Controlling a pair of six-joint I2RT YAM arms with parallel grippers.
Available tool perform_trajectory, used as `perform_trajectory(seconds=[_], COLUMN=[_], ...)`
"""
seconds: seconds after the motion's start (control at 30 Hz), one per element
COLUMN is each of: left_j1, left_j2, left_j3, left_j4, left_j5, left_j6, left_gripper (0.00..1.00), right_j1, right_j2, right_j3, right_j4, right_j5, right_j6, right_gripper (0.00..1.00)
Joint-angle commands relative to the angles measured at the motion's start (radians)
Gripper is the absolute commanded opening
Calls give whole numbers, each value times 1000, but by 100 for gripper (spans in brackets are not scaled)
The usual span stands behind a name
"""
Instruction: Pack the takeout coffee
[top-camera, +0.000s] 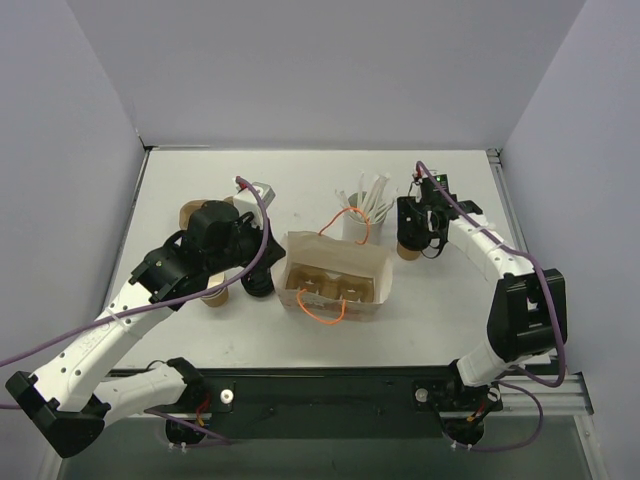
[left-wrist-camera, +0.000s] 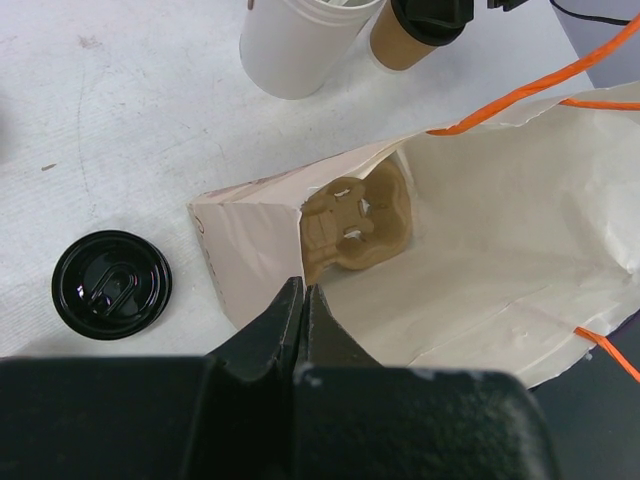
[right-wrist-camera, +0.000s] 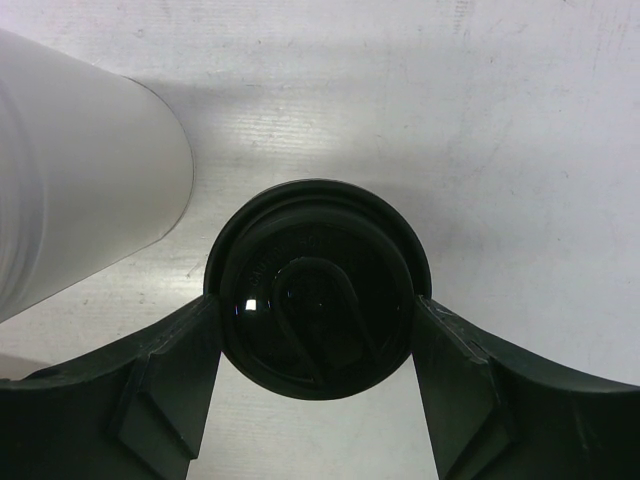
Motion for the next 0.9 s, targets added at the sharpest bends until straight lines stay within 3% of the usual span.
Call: perform_trajectory(seconds=[0.0,0.23,0.47,0.7,0.87], left_j1=[-1,-1,2,9,14], left_j2=[-9,-1,21,57,54], left_j3=[26,32,53,121,174], left_j4=[10,-15,-33,-149,-229], left_j5=[-10,-32,-49,-196,-268], left_j6=[-5,-25,-37,-80,-131], left_gripper=[1,18,25,43,47], right_j1=[4,4,14,130,207], right_j2=[-48,-118,-220,-336,-368], right_j3=[9,5,93,239,354], right_j4=[-97,-143,-277,-369,-443], right_j5=[51,87,99,157,193], right_j6=[29,60,100,60,49], right_gripper=[60,59,56,56,56])
